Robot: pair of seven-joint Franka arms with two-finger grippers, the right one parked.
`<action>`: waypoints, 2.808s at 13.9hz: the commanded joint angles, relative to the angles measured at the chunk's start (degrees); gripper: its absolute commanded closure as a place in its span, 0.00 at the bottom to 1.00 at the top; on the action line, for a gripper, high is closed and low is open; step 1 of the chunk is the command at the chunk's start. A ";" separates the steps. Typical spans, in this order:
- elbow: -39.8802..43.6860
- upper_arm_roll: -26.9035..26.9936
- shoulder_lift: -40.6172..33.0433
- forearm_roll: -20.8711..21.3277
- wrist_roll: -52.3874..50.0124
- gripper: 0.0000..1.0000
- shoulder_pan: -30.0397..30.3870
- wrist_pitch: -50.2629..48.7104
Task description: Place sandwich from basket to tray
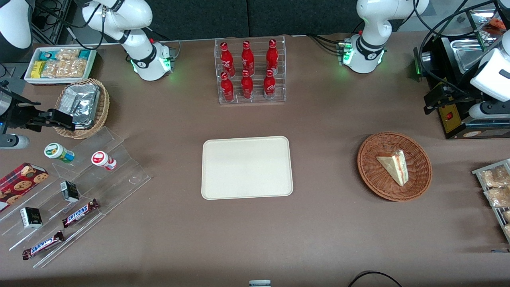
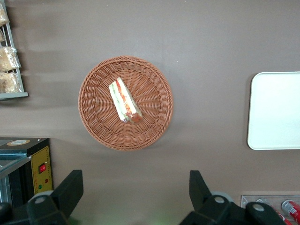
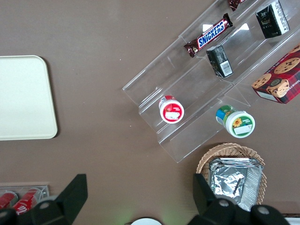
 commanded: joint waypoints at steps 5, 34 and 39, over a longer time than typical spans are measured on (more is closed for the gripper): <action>1.29 0.79 0.90 0.14 -0.28 0.00 -0.46 -0.94; -26.22 2.98 25.59 3.48 -20.33 0.11 3.15 43.26; -25.44 2.98 26.22 3.48 -20.59 0.88 3.15 44.07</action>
